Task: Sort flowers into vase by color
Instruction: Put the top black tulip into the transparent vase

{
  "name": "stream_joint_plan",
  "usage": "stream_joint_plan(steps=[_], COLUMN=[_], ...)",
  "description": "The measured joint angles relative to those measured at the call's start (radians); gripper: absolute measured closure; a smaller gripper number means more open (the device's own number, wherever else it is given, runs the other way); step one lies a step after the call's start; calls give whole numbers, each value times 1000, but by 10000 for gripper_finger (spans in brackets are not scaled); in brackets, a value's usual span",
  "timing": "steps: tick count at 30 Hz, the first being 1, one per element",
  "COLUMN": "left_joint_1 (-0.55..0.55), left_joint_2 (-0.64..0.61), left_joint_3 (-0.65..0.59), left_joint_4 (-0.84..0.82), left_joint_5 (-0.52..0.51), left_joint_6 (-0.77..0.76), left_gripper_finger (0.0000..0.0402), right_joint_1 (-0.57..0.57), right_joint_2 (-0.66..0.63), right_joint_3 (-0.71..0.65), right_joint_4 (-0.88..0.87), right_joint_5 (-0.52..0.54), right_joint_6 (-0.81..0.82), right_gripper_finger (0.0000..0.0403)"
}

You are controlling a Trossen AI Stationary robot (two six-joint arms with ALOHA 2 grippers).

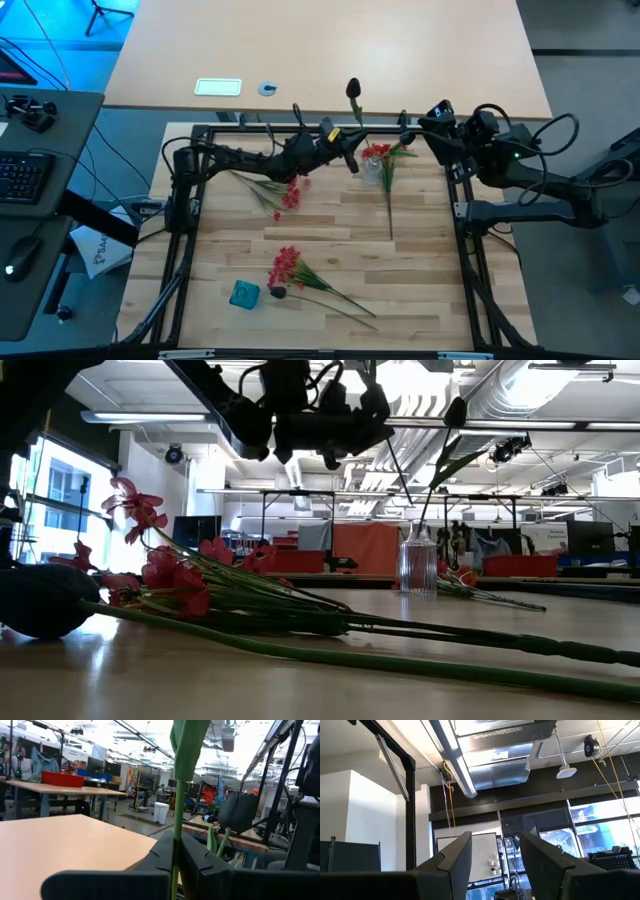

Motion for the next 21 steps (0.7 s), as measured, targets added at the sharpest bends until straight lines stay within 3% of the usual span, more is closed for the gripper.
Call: stream_joint_plan(steps=[9,13,21], left_joint_1=[21,18,22], left_joint_2=[0,2,18], left_joint_3=[1,1,1], left_joint_4=[-15,-34,-8], left_joint_5=[52,43,43], left_joint_6=[-51,4,-34], left_gripper_finger=[401,401,401], right_joint_1=[0,0,0], right_joint_2=[0,0,1], right_joint_3=[0,0,0], right_joint_4=[0,0,-11], right_joint_5=[0,0,1], right_joint_6=[14,13,13], right_gripper_finger=[242,242,242])
